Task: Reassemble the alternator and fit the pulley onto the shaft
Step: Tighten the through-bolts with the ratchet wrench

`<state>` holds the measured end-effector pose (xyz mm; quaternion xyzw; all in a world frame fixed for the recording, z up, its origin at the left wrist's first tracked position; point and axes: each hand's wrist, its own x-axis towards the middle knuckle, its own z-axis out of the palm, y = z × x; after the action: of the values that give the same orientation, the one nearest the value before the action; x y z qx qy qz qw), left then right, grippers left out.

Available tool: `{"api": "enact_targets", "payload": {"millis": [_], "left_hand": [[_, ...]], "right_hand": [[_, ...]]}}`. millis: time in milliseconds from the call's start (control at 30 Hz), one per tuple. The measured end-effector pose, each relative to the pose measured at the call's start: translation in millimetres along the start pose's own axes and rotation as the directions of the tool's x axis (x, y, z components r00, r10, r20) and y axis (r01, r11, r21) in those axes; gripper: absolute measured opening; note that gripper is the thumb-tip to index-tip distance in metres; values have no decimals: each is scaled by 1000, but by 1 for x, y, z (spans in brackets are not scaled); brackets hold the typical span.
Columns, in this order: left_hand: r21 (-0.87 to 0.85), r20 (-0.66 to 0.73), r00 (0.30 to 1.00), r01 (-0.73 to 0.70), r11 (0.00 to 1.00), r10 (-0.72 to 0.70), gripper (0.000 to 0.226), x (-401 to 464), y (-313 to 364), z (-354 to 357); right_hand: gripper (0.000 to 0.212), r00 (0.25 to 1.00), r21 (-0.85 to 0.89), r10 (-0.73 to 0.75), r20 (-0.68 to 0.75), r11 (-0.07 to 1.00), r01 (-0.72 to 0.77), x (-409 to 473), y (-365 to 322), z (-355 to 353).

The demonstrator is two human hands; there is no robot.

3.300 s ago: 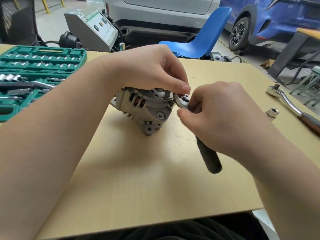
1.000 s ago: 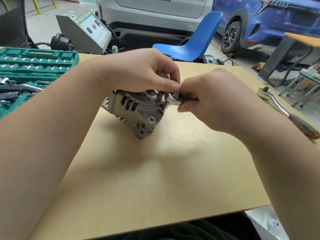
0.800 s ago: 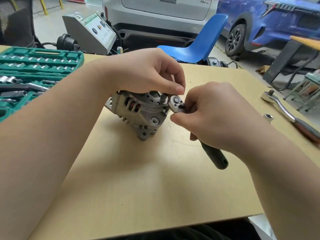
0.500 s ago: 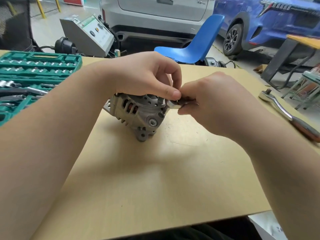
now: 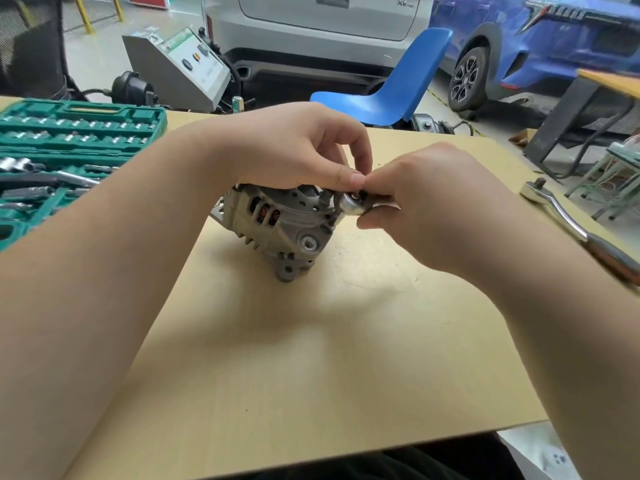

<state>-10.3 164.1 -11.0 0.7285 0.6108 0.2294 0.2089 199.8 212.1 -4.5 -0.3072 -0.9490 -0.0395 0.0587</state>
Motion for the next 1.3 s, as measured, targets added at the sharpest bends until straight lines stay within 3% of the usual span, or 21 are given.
{"api": "enact_targets", "payload": {"millis": [100,167,267,333,400,467,567,667,867,1100,1300], "left_hand": [[18,-12,1000,-2,1000,3,14,1,0,0],[9,-10,1000,2,1000,-2,22,0,2,1],[14,-17,1000,-1,1000,2,20,-1,2,1],[15,-22,1000,-2,1000,2,13,-1,1,0],[18,-23,1000,0,1000,1,5,-1,0,0],[-4,-18,1000,4,1000,-4,4,-2,1,-1],[-33,14,1000,9,999,-9,19,-6,5,-2],[-23,16,1000,-10,1000,11,17,-6,5,-2],[-13,12,1000,-29,1000,29,9,-5,2,-4],[-34,19,999,-26,999,26,14,-3,0,-3],[-40,18,999,-35,999,35,20,-3,-1,-3]], "right_hand": [[24,992,237,123,2,964,-120,-10,-6,1],[30,991,296,137,2,946,-132,-16,-13,6],[33,991,268,119,-54,958,-100,-15,-14,11],[32,995,143,66,-70,988,-56,-12,-9,9],[14,997,20,-10,-80,1000,12,-7,-4,6],[17,996,-28,-37,-85,999,35,-6,-2,4],[28,993,41,62,-100,997,-58,-10,-7,6],[39,984,119,121,-132,987,-105,-18,-18,17],[25,996,192,27,-84,981,-10,-23,-8,12],[9,999,-50,-10,-51,999,8,-11,-6,6],[43,991,115,89,-100,990,-78,-21,-28,14]]}}
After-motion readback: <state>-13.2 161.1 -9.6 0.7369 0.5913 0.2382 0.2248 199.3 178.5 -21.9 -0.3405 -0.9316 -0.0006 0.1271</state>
